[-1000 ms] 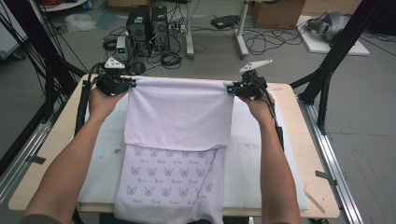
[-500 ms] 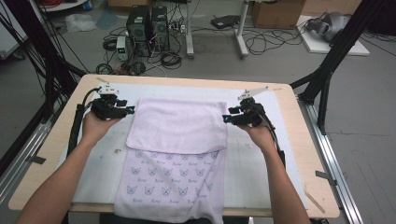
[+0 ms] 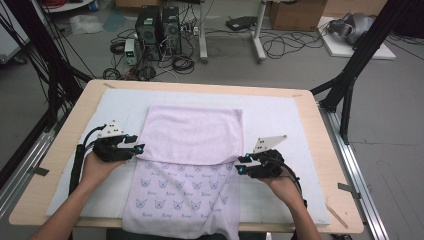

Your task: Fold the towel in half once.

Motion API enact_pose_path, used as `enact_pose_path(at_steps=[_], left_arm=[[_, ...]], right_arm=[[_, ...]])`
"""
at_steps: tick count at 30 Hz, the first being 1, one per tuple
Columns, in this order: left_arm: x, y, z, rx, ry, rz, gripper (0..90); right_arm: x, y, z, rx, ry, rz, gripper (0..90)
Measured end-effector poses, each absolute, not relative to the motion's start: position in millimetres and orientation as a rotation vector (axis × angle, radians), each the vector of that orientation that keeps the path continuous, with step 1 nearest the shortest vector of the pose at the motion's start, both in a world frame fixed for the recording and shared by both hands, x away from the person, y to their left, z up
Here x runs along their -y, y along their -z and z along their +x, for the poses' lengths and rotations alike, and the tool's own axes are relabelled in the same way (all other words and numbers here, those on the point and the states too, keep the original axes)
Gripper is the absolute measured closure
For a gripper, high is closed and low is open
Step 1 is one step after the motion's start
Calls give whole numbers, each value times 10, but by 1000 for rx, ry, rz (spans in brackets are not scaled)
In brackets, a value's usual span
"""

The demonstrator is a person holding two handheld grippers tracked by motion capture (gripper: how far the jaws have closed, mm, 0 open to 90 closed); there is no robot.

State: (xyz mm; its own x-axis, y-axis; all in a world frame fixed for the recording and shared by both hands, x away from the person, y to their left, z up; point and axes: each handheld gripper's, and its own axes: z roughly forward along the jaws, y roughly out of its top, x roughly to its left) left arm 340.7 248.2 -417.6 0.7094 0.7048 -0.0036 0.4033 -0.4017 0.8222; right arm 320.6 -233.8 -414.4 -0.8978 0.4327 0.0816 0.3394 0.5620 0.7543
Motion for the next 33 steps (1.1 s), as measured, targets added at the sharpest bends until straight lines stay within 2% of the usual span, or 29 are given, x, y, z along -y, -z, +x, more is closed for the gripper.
enact_pose_path(at_steps=[7,8,10,13,21,25,29,33], left_arm=[[-2468,4232,3236,-817,-421,2061,508],[-2464,4236,3225,-817,-422,2065,507],[-2465,4245,3214,-815,-421,2070,507],[-2465,4259,3205,-810,-419,2077,507],[-2434,4233,3188,-792,-404,2090,507],[-2420,4227,3208,-793,-402,2086,505],[-2404,4245,3195,-783,-395,2089,505],[-2389,4267,3180,-773,-386,2099,504]], right_arm=[[2279,4413,3023,-2768,-1237,645,656],[2267,4447,3010,-2766,-1229,640,679],[2283,4453,3003,-2751,-1238,633,842],[2306,4441,3004,-2771,-1233,609,900],[2574,4263,2933,-2739,-1249,632,894],[2549,4262,2917,-2749,-1268,633,754],[2448,4311,2821,-2788,-1340,574,683],[2323,4438,2736,-2840,-1288,528,681]])
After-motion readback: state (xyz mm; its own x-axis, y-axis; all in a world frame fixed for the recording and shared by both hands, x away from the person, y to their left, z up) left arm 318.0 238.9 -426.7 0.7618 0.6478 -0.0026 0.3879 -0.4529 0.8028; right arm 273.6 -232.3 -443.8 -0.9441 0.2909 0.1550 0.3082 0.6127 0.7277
